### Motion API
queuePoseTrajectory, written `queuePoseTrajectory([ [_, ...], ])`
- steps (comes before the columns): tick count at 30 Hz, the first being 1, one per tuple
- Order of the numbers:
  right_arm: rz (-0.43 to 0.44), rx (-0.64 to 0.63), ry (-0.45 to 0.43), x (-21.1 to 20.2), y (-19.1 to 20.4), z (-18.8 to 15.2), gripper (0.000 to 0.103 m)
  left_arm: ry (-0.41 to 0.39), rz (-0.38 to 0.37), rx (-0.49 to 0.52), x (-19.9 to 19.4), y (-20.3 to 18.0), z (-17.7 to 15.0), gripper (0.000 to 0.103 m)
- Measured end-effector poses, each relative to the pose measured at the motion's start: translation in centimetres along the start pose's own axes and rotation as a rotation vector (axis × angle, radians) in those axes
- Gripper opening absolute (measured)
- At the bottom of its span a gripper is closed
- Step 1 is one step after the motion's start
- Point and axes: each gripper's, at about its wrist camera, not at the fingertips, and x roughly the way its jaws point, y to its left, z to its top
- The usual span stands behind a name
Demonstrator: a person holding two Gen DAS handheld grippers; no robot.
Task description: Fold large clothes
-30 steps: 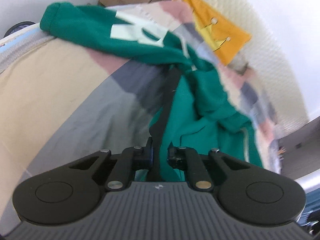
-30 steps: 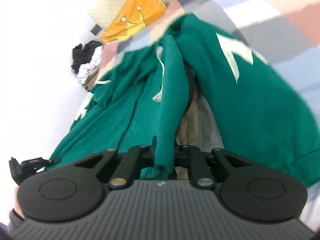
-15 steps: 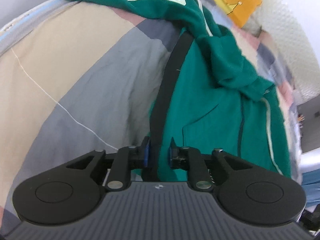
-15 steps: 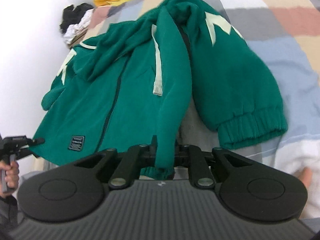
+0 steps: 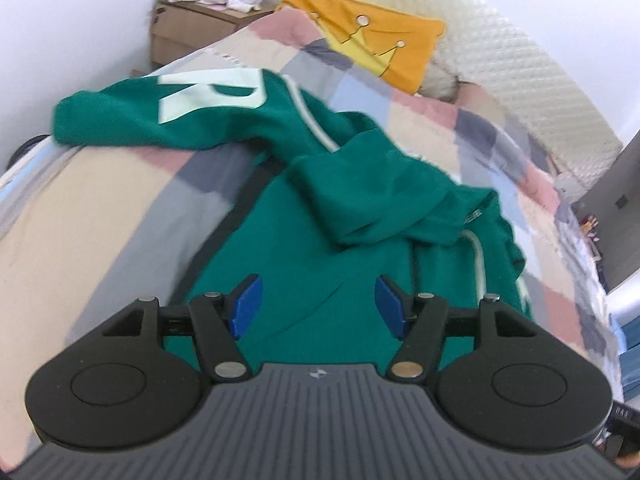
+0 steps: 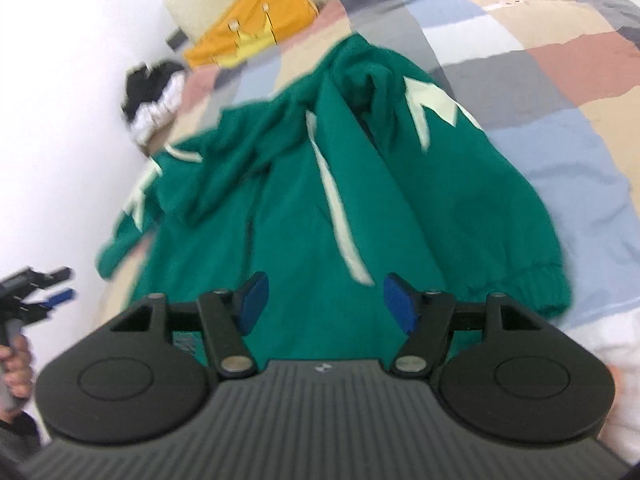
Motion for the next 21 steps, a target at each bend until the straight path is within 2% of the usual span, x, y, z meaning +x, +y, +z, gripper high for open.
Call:
queuePoseTrajectory([
  [3, 0.067, 0.02, -0.027, 1.0, 0.9, 1.3, 0.067, 0.001, -0.039, -0.082, 2.3, -0.6, 2.4, 0.072],
  [9, 0.157, 0.108, -0.004, 7.4, 2.6, 4.4, 0.067, -0.03, 0.02, -0.118, 8.2, -0.7, 8.5, 0.072],
  [15, 0.177, 0.197, 0.023, 17.0, 3.7, 7.6, 0.067, -0.041, 0.059, -0.126, 15.8, 1.6, 13.7, 0.075],
  [17, 0.178, 0.214, 0.037, 19.9, 3.9, 8.4, 0.067, -0.024, 0.065, -0.164, 19.1, 3.3, 14.8, 0.079],
  [21, 0.154, 0.22, 0.048, 25.9, 4.3, 10.3, 0.066, 0.015, 0.039, -0.26, 25.4, 7.1, 15.8, 0.079],
])
